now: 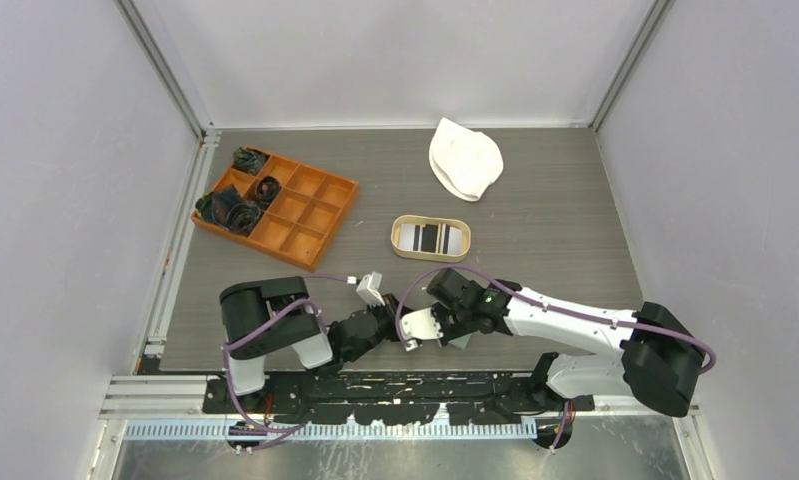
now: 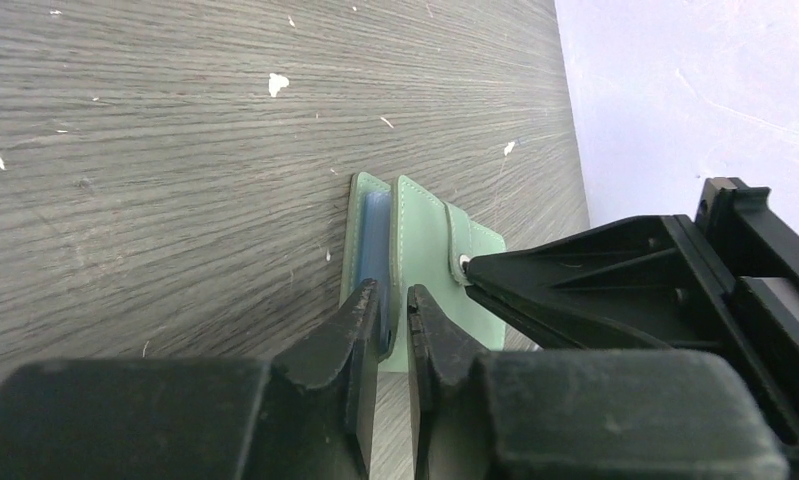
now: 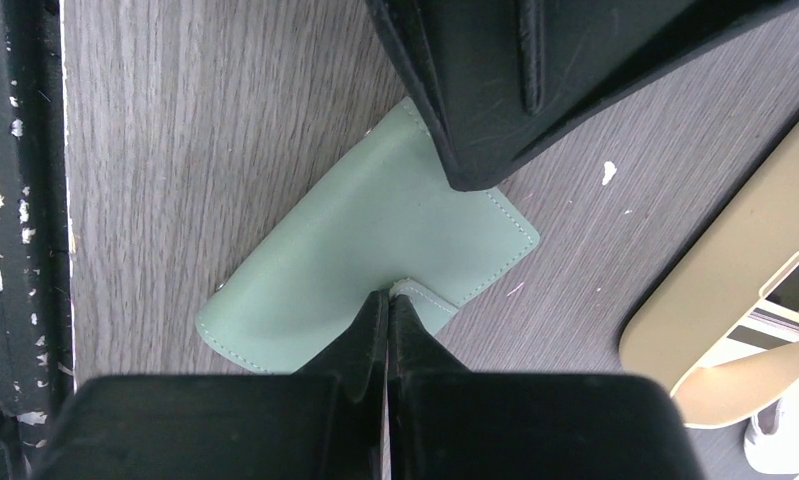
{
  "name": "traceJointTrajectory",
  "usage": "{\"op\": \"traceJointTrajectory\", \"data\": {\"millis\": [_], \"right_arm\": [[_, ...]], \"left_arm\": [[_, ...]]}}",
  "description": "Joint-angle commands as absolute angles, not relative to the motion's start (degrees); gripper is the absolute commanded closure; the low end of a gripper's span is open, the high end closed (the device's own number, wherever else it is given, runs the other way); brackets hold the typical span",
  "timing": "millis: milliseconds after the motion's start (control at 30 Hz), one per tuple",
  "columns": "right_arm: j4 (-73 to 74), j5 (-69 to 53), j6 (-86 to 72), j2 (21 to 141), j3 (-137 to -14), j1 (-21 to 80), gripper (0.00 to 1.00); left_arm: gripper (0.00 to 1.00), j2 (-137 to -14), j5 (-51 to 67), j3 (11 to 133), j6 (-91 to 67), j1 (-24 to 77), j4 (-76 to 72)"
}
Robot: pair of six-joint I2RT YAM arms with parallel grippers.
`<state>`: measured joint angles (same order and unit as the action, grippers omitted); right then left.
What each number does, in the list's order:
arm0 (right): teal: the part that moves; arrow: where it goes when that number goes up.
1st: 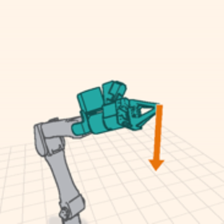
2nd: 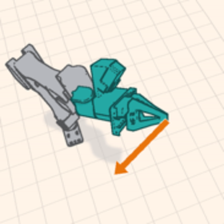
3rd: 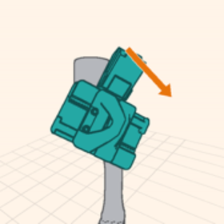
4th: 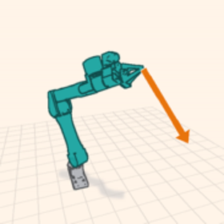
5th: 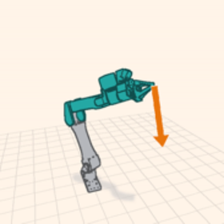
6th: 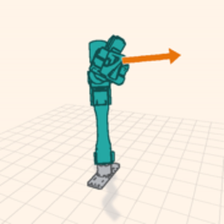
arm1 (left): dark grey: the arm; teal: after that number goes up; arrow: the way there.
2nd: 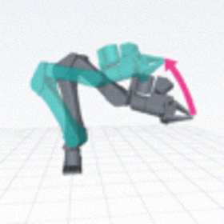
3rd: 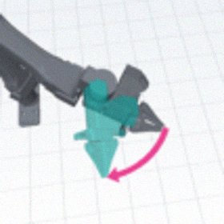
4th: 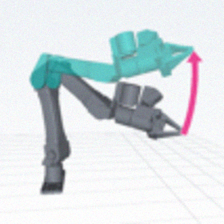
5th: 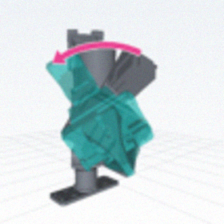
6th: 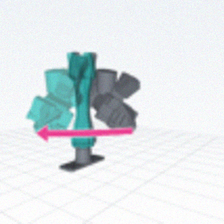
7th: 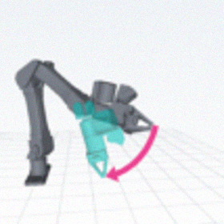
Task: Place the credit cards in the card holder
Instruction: Close the card holder at the center of the board, then reset both arms
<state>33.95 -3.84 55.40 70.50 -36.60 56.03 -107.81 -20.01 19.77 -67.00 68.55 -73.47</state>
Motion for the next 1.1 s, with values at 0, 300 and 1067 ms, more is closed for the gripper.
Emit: {"op": "traceJointTrajectory", "data": {"millis": [0,300,1067], "right_arm": [[40.91,-10.44,51.07,73.7,-33.41,56.85,0.97],[37.26,-14.98,41.18,72.27,-45.63,45.84,0.58],[37.44,6.24,1.6,55.96,-76.52,27.28,0.0]], "left_arm": [[0.8,-104.26,-22.05,18.61,-64.13,68.43,-77.23],[0.66,-97.11,-20.85,14.9,-56.92,67.91,-76.02],[0.0,-41.71,-16.01,54.25,-19.25,61.76,23.85]]}}
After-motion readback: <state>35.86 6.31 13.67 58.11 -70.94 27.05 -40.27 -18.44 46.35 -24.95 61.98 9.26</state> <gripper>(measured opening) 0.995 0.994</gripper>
